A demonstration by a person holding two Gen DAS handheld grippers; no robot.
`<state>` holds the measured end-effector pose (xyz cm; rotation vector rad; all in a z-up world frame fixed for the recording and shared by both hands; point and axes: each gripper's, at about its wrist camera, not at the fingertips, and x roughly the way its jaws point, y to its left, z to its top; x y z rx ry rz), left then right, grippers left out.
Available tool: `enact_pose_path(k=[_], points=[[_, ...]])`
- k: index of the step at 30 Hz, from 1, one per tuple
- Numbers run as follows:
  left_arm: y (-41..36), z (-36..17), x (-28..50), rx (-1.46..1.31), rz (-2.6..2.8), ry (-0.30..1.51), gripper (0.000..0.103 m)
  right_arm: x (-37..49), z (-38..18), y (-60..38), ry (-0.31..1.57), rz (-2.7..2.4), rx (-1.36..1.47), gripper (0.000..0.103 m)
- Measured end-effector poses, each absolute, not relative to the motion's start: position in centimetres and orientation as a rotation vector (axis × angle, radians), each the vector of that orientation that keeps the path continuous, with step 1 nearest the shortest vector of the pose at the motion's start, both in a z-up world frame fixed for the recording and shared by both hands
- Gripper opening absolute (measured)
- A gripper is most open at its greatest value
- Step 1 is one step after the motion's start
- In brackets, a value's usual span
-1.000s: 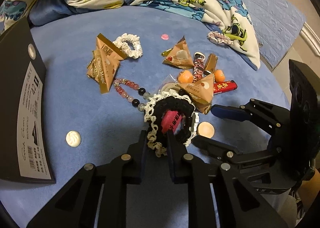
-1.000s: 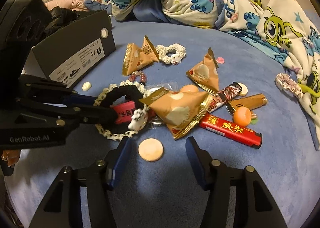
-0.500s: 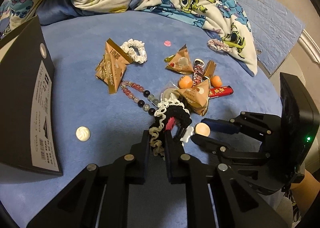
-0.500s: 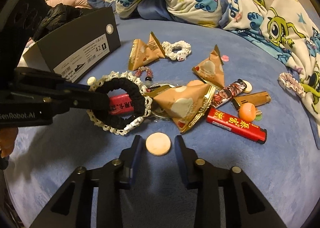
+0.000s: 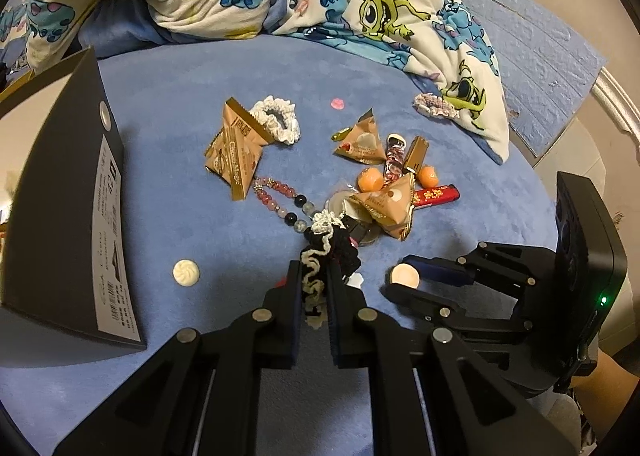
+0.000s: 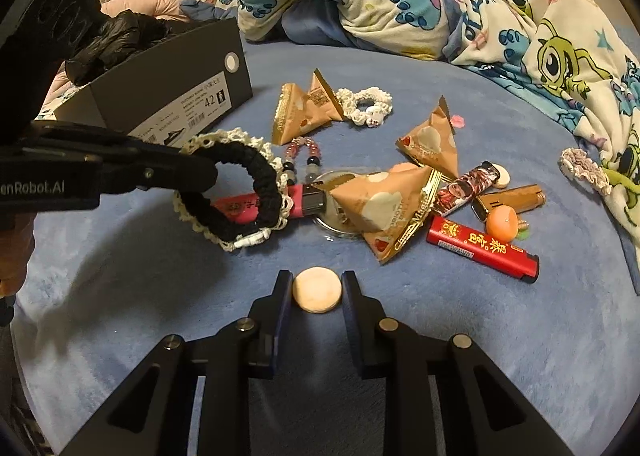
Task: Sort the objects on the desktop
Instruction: 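Carry the scrunchie and the beige disc over the shoebox with both tools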
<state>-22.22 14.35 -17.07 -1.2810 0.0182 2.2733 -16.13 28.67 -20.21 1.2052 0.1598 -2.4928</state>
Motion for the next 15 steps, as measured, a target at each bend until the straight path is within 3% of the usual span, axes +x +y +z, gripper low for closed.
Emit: enact_pose_path(k=[15], points=[[12.8, -12.5, -20.4, -1.238, 2.295, 0.034, 0.011, -13.5, -16.0, 29.1, 0.094, -2.569, 1.127, 0.025]])
